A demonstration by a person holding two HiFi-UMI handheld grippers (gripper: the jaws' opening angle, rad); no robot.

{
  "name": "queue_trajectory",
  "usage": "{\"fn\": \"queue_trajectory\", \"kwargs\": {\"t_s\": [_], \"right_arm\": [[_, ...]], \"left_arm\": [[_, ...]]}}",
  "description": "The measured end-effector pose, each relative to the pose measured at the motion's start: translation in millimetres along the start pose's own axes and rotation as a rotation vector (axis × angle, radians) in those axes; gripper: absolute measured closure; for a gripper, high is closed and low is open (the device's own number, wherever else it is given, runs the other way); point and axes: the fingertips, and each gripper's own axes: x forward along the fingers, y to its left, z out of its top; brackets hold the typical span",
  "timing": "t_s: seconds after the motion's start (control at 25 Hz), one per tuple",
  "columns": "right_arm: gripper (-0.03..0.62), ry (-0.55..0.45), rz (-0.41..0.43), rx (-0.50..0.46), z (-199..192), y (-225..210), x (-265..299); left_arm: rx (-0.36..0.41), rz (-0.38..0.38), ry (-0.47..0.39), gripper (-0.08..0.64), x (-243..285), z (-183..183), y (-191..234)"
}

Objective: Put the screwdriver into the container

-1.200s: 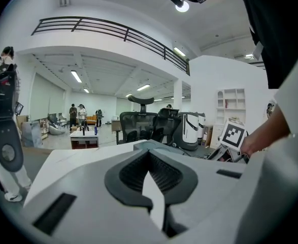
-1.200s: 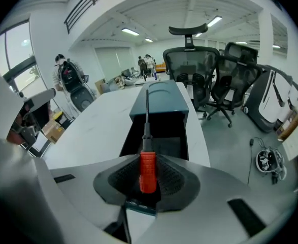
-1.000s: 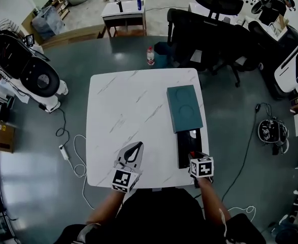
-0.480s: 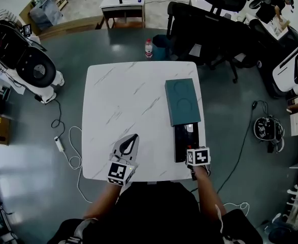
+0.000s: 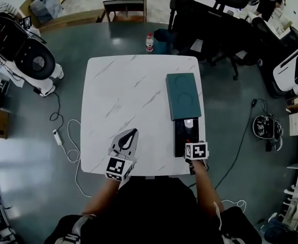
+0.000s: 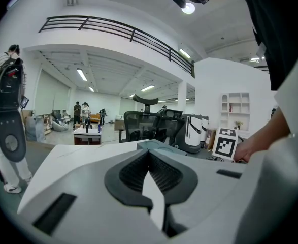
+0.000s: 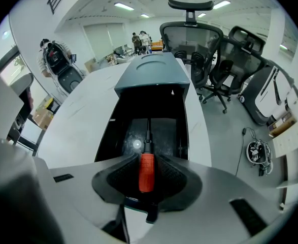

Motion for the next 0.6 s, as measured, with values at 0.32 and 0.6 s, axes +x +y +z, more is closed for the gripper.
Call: {"fn": "queue_trajectory", "kwargs": {"t_s": [0.32, 0.6], "right_arm": [[0.431, -0.145, 0.014, -0.098, 24, 17, -43], [0.552, -0.407, -0.064, -0.21, 77, 29, -113]], "left_arm": [[0.002, -0.005, -0.008, 0.554, -2, 1, -4], [0.025, -0.019, -0.025, 0.554, -2, 12, -16]]}}
